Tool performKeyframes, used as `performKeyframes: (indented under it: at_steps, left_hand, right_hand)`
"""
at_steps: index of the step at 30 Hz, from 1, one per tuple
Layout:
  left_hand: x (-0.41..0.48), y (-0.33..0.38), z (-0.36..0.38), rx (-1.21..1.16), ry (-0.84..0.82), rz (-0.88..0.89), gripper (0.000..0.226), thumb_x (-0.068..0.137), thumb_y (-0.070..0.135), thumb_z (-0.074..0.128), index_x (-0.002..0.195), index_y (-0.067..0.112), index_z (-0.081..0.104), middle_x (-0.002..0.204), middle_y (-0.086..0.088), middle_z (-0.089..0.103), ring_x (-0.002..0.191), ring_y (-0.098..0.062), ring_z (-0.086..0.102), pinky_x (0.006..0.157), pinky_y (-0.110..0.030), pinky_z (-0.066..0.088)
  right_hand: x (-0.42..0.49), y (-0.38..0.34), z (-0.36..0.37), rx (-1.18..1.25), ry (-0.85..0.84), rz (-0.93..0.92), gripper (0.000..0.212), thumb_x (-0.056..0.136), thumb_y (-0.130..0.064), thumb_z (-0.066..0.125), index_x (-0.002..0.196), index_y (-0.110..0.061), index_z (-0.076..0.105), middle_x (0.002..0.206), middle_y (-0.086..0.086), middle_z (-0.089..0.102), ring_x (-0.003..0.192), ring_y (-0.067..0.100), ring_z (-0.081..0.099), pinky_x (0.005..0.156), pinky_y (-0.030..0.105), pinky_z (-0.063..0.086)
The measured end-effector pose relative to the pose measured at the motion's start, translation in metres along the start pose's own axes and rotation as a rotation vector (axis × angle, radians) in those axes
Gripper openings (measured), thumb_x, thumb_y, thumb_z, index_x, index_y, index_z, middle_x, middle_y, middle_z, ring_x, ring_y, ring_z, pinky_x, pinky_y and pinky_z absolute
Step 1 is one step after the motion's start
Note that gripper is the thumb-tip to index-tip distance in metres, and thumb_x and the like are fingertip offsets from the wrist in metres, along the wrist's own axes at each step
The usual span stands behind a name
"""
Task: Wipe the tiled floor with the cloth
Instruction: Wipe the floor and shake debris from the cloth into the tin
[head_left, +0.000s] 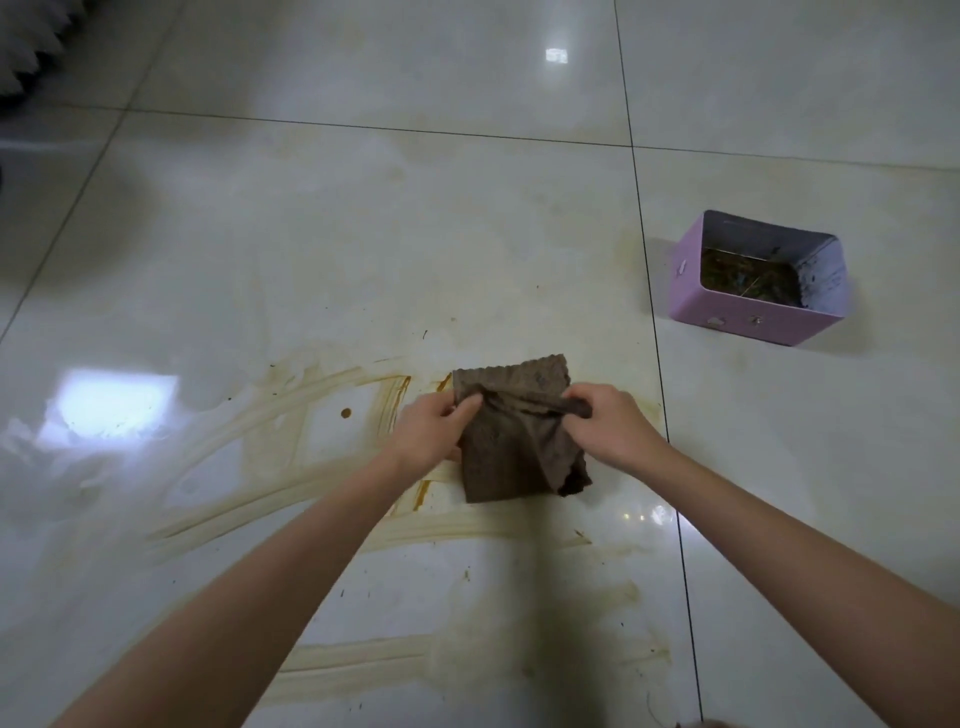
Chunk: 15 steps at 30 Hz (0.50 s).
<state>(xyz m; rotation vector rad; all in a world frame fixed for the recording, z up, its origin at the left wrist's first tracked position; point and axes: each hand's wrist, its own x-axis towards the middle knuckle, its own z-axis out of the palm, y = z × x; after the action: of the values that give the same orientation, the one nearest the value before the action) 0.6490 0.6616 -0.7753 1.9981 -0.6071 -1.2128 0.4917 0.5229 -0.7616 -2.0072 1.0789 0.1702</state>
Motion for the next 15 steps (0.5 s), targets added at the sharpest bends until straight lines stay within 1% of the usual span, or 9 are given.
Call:
performKeyframes:
  at_steps: [4, 6, 8, 9, 10, 11, 12, 13, 15]
  left_hand:
    - [0.025, 0.005, -0.003, 0.041, 0.150, -0.034, 0.027, 0.099, 0.030, 0.051, 0.108, 0.007, 0.064, 0.101, -0.014, 0.069, 0.087, -0.030, 0.068, 0.081, -0.047, 0.057]
    - [0.029, 0.005, -0.005, 0.007, 0.277, -0.018, 0.027, 0.099, 0.025, 0.050, 0.121, 0.012, 0.056, 0.109, -0.009, 0.066, 0.088, -0.025, 0.066, 0.082, -0.046, 0.057]
    - [0.026, 0.000, -0.013, 0.001, 0.426, 0.040, 0.035, 0.099, 0.021, 0.050, 0.134, 0.018, 0.045, 0.113, 0.001, 0.061, 0.087, -0.011, 0.063, 0.077, -0.035, 0.055]
    - [0.021, -0.005, -0.018, 0.055, 0.469, 0.097, 0.038, 0.099, 0.019, 0.050, 0.136, 0.019, 0.042, 0.113, 0.006, 0.058, 0.086, -0.004, 0.060, 0.074, -0.028, 0.052]
    - [0.014, -0.012, -0.026, 0.138, 0.477, 0.168, 0.040, 0.098, 0.017, 0.050, 0.137, 0.020, 0.041, 0.115, 0.008, 0.055, 0.088, -0.003, 0.057, 0.075, -0.026, 0.049]
    - [0.007, -0.021, -0.033, 0.241, 0.463, 0.244, 0.042, 0.097, 0.015, 0.050, 0.138, 0.019, 0.041, 0.119, 0.007, 0.054, 0.094, -0.006, 0.057, 0.079, -0.027, 0.048]
    - [0.000, -0.031, -0.040, 0.359, 0.439, 0.304, 0.043, 0.096, 0.013, 0.051, 0.138, 0.018, 0.041, 0.125, 0.005, 0.053, 0.104, -0.011, 0.055, 0.084, -0.030, 0.047]
    - [-0.006, -0.041, -0.048, 0.485, 0.413, 0.340, 0.045, 0.095, 0.012, 0.052, 0.139, 0.015, 0.042, 0.131, 0.000, 0.051, 0.115, -0.016, 0.052, 0.090, -0.033, 0.047]
    - [-0.014, -0.060, -0.062, 0.689, 0.372, 0.328, 0.048, 0.094, 0.014, 0.054, 0.141, 0.012, 0.043, 0.144, -0.007, 0.044, 0.131, -0.026, 0.041, 0.102, -0.042, 0.042]
  right_hand:
    - [0.031, -0.005, 0.009, 0.007, 0.126, 0.123, 0.010, 0.092, -0.015, 0.050, 0.089, -0.016, 0.059, 0.071, 0.002, 0.056, 0.071, 0.026, 0.057, 0.055, 0.029, 0.037]
    - [0.032, -0.004, 0.014, -0.089, 0.354, 0.126, 0.016, 0.096, -0.021, 0.048, 0.100, -0.011, 0.059, 0.086, 0.007, 0.061, 0.086, 0.030, 0.059, 0.064, 0.031, 0.038]
    - [0.027, 0.004, 0.022, -0.292, 0.534, -0.098, 0.034, 0.096, -0.026, 0.045, 0.120, -0.004, 0.056, 0.114, 0.017, 0.060, 0.109, 0.037, 0.055, 0.083, 0.039, 0.043]
    - [0.021, 0.009, 0.028, -0.409, 0.472, -0.241, 0.051, 0.096, -0.037, 0.042, 0.134, -0.005, 0.048, 0.133, 0.022, 0.050, 0.126, 0.040, 0.045, 0.098, 0.047, 0.039]
    - [0.017, 0.013, 0.036, -0.529, 0.320, -0.361, 0.069, 0.094, -0.053, 0.037, 0.148, -0.011, 0.032, 0.152, 0.022, 0.029, 0.141, 0.040, 0.026, 0.111, 0.054, 0.025]
    - [0.015, 0.019, 0.045, -0.643, 0.153, -0.437, 0.082, 0.090, -0.070, 0.029, 0.155, -0.022, 0.011, 0.161, 0.016, 0.003, 0.148, 0.036, 0.001, 0.117, 0.057, 0.007]
    - [0.016, 0.025, 0.053, -0.736, 0.036, -0.472, 0.090, 0.084, -0.081, 0.022, 0.154, -0.033, -0.005, 0.161, 0.010, -0.017, 0.147, 0.033, -0.016, 0.116, 0.060, -0.004]
    - [0.019, 0.029, 0.062, -0.792, -0.016, -0.473, 0.093, 0.079, -0.087, 0.017, 0.152, -0.038, -0.014, 0.159, 0.006, -0.027, 0.145, 0.031, -0.025, 0.115, 0.062, -0.008]
    - [0.026, 0.031, 0.076, -0.809, -0.014, -0.426, 0.090, 0.079, -0.087, 0.014, 0.151, -0.039, -0.014, 0.158, 0.004, -0.028, 0.144, 0.029, -0.027, 0.115, 0.062, -0.010]
